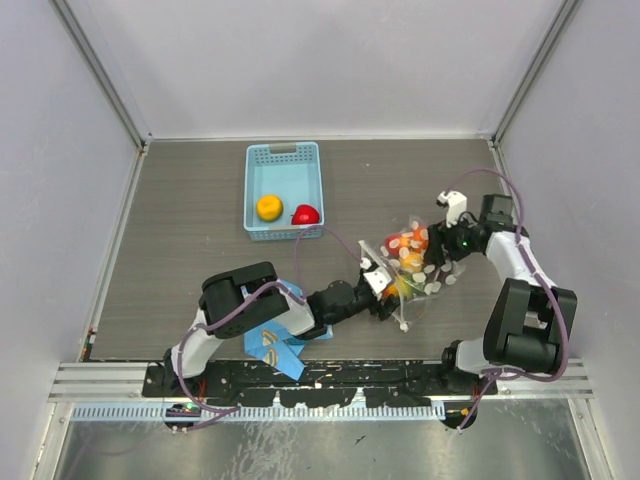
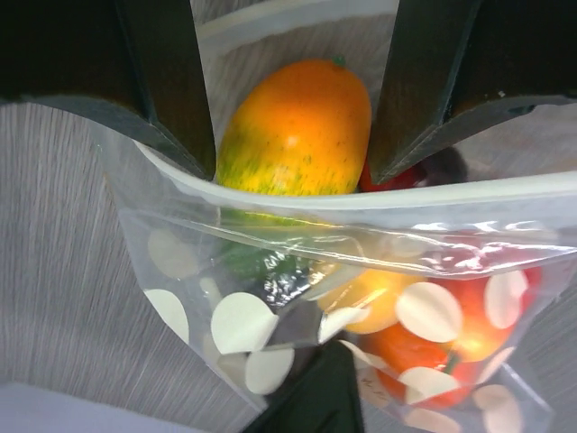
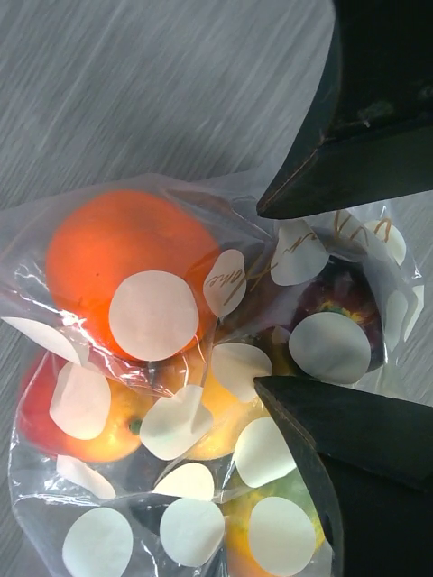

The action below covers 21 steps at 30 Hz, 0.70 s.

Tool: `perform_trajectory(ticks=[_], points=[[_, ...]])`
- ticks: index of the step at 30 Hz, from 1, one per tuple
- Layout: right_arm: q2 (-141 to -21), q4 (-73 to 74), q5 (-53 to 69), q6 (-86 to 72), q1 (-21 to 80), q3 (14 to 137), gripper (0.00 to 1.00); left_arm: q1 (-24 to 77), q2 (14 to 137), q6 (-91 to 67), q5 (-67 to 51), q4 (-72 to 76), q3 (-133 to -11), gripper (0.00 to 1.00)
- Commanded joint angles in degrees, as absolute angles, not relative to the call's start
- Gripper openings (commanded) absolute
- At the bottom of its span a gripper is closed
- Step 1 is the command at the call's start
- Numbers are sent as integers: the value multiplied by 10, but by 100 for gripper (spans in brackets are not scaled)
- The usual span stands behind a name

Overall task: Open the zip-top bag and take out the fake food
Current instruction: Pick up the fake fruit from the zipper food storage bag.

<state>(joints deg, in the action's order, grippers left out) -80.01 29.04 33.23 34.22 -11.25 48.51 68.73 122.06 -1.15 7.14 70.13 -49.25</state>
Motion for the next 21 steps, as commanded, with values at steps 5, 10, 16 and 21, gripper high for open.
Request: perform_trajectory(ticks=[5, 10, 16, 21], points=[[-828, 367, 360, 480, -284, 527, 68, 676, 1286, -31, -49, 603, -651, 73], [-862, 418, 390, 535, -324, 557, 62, 674, 1313, -23, -96, 553, -705, 83], [-862, 445, 426, 552, -324, 552, 59, 667, 1321, -14, -119, 517, -730, 86], [-865, 463, 435, 563, -321, 548, 55, 665, 1332, -19, -121, 495, -754, 84]])
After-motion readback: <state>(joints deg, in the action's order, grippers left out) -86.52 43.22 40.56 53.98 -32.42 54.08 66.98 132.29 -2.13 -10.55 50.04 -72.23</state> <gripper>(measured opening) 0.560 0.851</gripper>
